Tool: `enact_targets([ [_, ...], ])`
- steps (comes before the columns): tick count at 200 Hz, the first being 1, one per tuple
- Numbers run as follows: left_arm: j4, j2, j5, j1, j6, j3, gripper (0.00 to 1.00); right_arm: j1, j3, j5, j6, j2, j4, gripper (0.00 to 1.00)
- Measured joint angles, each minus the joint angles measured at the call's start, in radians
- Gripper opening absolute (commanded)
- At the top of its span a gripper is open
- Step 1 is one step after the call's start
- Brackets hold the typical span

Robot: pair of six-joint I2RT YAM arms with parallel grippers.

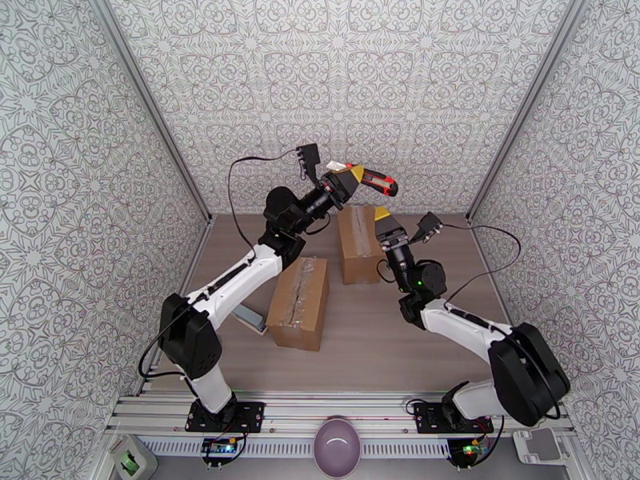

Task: Unpack the express box

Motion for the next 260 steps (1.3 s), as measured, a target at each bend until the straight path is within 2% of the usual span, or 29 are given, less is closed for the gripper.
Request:
enact_targets([
  [35, 0.027, 0.002, -0.022, -0.011, -0.049, 0.000, 0.00, 0.000, 0.067, 0.000, -0.011, 0.069, 0.036, 0.84],
  [141, 0.150, 0.079, 0.010, -0.029, -0.198, -0.006, 0.00, 0.000, 0.240, -0.031, -0.076, 0.143, 0.062, 0.56],
  [260, 0.285, 0.137, 0.056, -0.029, -0.342, -0.006, 0.00, 0.000, 0.255, -0.020, -0.185, 0.149, 0.065, 0.39],
])
